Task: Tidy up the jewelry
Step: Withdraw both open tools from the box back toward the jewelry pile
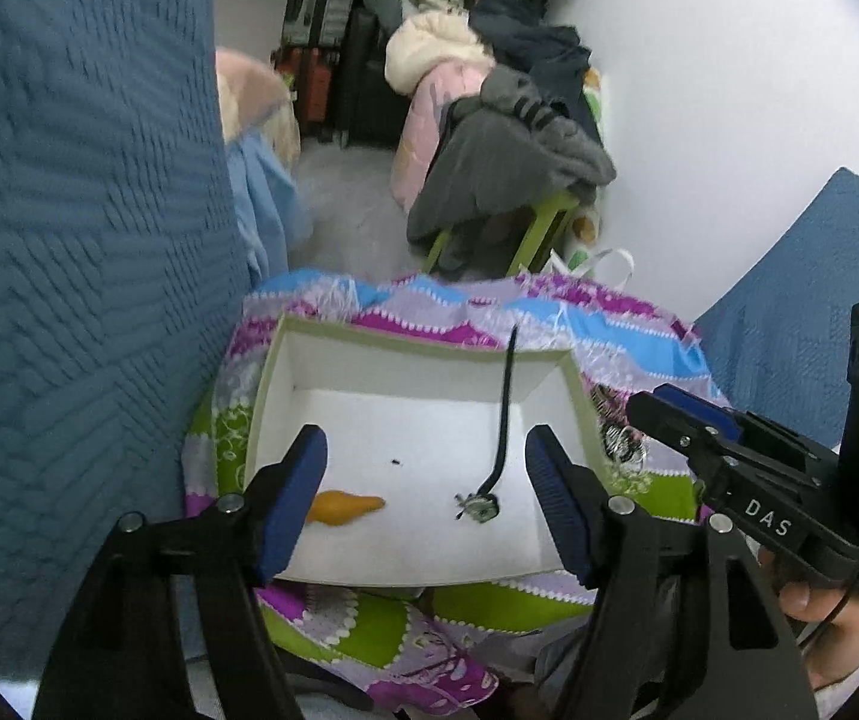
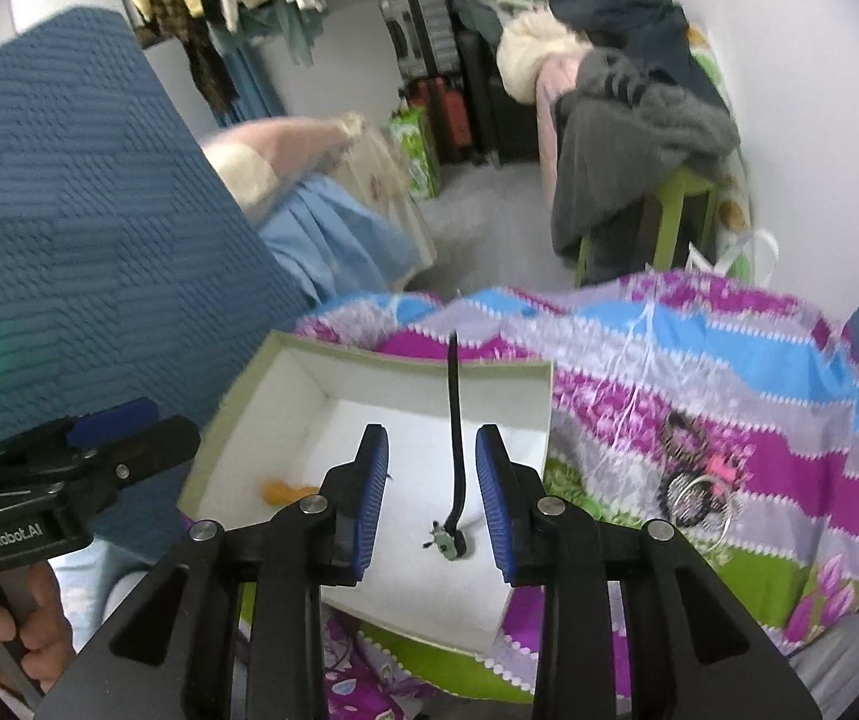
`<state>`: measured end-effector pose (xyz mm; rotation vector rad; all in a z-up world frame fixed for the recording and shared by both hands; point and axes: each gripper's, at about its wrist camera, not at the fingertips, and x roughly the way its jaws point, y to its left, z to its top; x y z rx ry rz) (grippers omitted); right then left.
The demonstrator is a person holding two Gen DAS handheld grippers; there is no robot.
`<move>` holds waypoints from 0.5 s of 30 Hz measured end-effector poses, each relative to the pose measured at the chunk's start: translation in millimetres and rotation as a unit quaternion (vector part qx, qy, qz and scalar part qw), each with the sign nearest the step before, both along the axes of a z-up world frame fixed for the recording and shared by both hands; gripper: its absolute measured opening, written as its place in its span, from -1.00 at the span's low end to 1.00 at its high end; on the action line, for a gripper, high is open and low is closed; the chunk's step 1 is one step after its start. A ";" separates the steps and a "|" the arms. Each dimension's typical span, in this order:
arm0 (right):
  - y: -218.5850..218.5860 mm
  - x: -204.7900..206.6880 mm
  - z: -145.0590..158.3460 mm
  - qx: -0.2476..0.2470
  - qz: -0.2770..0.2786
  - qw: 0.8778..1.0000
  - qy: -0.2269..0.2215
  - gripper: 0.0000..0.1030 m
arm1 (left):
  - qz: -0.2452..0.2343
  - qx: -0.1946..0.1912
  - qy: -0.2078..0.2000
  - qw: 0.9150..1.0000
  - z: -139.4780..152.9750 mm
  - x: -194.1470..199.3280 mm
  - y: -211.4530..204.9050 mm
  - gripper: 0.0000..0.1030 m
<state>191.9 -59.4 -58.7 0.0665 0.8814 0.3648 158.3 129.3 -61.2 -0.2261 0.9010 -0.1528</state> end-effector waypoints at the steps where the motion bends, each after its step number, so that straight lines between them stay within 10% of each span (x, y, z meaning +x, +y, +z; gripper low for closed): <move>1: -1.3 -2.0 5.2 0.001 0.001 1.000 -0.006 -0.45 | 0.001 0.001 -0.004 1.000 4.9 -2.1 -1.4 0.34; 15: -38.3 -45.8 81.7 0.012 -0.001 0.995 -0.102 -0.45 | -0.010 0.016 -0.091 0.996 76.5 -40.3 -41.5 0.34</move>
